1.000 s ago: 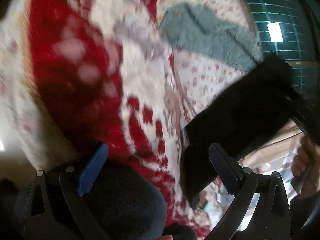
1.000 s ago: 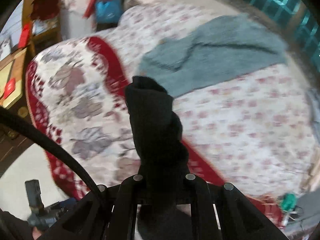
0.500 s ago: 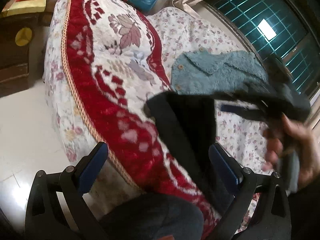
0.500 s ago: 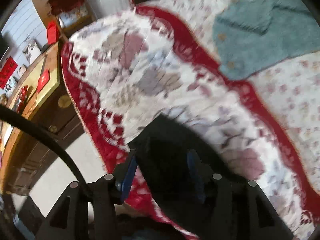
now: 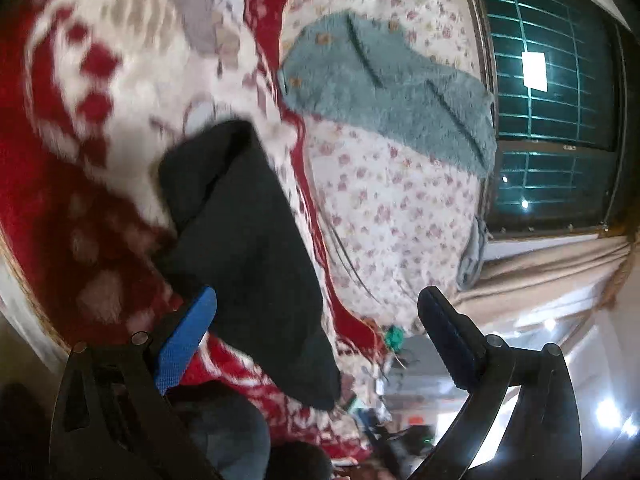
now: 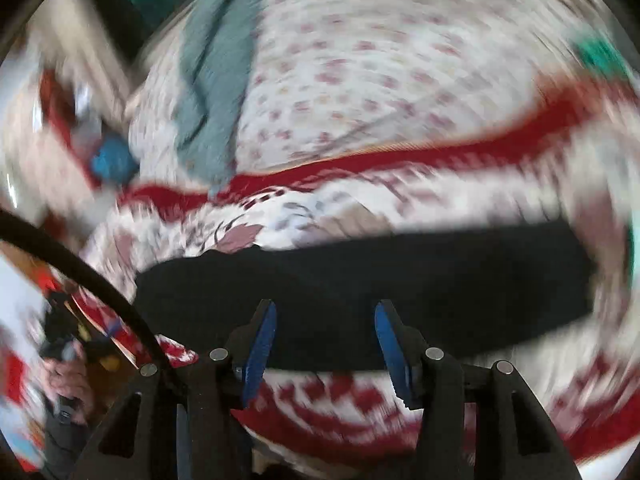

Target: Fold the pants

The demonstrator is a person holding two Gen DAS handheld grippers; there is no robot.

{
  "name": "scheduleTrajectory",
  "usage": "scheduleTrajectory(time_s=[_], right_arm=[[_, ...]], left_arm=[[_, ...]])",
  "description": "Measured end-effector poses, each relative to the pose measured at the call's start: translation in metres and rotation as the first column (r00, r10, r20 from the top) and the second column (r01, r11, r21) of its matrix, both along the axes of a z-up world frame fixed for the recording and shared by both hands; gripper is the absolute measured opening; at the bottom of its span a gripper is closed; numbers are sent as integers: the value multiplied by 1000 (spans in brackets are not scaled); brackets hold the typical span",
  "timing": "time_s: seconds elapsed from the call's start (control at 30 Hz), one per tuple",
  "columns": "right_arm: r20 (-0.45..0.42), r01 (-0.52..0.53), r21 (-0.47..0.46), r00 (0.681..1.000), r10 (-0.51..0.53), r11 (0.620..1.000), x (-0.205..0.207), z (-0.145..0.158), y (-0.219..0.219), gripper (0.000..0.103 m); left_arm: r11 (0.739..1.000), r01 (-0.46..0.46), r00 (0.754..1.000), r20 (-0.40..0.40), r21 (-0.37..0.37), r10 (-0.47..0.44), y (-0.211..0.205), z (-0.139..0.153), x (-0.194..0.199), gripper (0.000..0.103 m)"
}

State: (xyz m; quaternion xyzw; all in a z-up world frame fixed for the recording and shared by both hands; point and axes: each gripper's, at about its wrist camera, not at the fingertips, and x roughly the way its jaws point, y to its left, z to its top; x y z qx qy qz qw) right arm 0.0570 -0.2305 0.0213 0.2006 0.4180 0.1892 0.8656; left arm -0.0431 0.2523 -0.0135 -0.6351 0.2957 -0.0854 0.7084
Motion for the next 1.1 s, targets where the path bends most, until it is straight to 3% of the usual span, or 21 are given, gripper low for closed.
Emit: scheduleTrajectory(time_s=[0.07, 0.1, 0.17, 0.23, 0.3, 0.4, 0.53, 0.57, 0.73, 0.8, 0.87, 0.93, 1.03, 1.1], right_arm=[[13, 97, 107, 995, -99, 990, -22, -33, -21, 49], [-41, 155, 141, 988, -150, 978, -25, -44, -30, 49], [-50, 230, 213, 973, -225, 950, -28, -45, -46, 49], [-41, 267, 200, 964, -265, 943, -27, -43, -49, 51], [-78, 236, 188, 971, -225, 953, -21, -47, -44, 51], [-41, 184, 154, 983, -180, 971, -20, -40, -33, 51], [-39, 185, 134, 983, -181, 974, -21, -43, -31, 51], [-44, 183, 142, 983, -179, 973, -21, -44, -32, 51], [-81, 205, 211, 978, -192, 956, -22, -54, -45, 51], [-92, 211, 226, 976, -195, 951, -22, -56, -47, 51], [-91, 212, 227, 976, -196, 951, -22, -55, -47, 51], [-86, 208, 223, 977, -193, 952, -22, -55, -47, 51], [-79, 208, 228, 978, -195, 951, -23, -53, -48, 51], [-56, 232, 256, 973, -225, 938, -28, -50, -56, 51]], left_arm=[[999, 50, 999, -5, -17, -50, -15, -9, 3, 101], [996, 78, 997, -2, -38, -78, -23, -16, 7, 101], [988, 128, 992, 10, -88, -128, -37, -25, 17, 101], [989, 119, 993, 10, -91, -119, -39, -29, 21, 101], [994, 77, 997, -19, -78, -78, -33, -34, 19, 101], [996, 15, 999, -44, -93, -20, -20, -45, 12, 101], [991, -19, 1000, -17, -132, 17, -12, -51, 8, 100], [991, -20, 1000, -5, -131, 20, -12, -49, 8, 97], [996, 15, 999, 43, -87, -11, -18, -30, 9, 56], [999, 31, 998, 47, -45, -29, -18, -22, 14, 46], [999, 33, 999, 38, -29, -32, -18, -21, 21, 42], [999, 39, 999, 22, -26, -38, -18, -24, 27, 30], [999, 50, 998, -28, 8, -49, -22, -30, 35, 19], [998, 54, 997, -53, 28, -53, -24, -33, 36, 16]])
